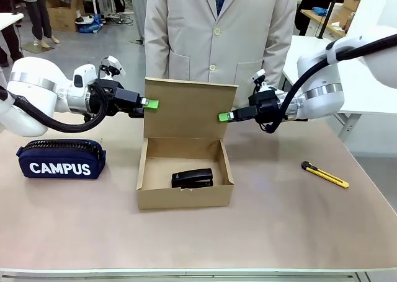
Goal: Pack the item into the box.
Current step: Close the Mailer Box.
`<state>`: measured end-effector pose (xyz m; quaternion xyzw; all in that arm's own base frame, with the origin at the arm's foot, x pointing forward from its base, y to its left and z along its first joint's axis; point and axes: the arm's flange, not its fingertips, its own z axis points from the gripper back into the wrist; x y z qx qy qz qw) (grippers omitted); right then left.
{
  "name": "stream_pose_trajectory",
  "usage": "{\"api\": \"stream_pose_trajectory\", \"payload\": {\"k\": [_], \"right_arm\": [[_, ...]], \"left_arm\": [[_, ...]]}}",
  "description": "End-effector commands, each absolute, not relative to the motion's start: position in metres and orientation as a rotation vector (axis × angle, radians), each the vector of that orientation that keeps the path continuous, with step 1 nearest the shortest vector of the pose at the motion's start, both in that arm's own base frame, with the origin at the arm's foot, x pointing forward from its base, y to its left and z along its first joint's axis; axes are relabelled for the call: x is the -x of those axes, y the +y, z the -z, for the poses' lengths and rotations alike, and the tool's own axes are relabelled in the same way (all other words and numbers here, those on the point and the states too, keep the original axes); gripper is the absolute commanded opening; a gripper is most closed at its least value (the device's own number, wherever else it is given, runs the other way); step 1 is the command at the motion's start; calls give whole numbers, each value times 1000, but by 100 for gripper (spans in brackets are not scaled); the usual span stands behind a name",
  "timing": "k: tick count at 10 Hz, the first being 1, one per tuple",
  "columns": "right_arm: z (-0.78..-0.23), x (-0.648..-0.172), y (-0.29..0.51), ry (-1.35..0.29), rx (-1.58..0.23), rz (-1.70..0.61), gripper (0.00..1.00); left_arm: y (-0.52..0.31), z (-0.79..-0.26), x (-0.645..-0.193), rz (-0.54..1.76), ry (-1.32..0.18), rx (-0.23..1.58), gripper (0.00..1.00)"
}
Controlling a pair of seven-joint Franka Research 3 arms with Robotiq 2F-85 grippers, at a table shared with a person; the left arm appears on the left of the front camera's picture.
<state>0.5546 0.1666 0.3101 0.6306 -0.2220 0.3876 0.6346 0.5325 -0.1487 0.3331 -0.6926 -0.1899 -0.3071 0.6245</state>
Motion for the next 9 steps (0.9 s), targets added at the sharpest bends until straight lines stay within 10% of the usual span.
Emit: {"api": "stream_pose_trajectory", "payload": {"k": [1, 6, 9], "right_arm": [[-312, -524, 166, -607, -1446, -1010, 45], [-322, -483, 178, -931, -1375, -1153, 45], [-318, -503, 173, -732, -1419, -1149, 45]], "left_arm": [[-144, -331, -531, 720, -498, 1613, 48], [-145, -333, -514, 876, -607, 1394, 48], [-150, -332, -529, 837, -528, 1540, 48]]}}
